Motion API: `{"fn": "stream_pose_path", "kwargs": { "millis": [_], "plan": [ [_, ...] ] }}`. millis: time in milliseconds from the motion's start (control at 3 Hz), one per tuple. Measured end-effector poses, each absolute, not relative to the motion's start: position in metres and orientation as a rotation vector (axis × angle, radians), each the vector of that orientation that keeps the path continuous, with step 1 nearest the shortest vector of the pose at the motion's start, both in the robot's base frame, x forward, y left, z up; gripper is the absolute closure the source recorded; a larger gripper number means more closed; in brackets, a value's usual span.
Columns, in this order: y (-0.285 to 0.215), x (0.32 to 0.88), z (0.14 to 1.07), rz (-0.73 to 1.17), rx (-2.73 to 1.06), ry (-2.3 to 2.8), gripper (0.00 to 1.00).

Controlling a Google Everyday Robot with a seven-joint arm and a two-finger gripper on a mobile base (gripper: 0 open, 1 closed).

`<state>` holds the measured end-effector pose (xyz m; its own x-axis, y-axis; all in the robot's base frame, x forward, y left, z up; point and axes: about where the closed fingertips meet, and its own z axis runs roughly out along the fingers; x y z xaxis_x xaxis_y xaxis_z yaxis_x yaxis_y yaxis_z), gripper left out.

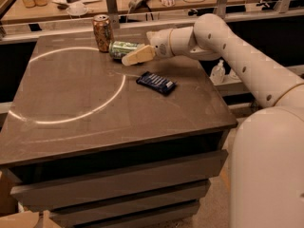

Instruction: Move green can near orange can

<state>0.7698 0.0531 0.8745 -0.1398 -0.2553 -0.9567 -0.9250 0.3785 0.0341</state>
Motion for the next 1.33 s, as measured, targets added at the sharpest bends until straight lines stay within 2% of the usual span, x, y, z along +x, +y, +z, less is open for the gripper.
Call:
{"fn": "stream_pose_path", "kwargs": {
  "millis": [1333],
  "plan": [
    [0.01,0.746,0.877,0.746,-1.079,1.639,0.0]
  ]
}}
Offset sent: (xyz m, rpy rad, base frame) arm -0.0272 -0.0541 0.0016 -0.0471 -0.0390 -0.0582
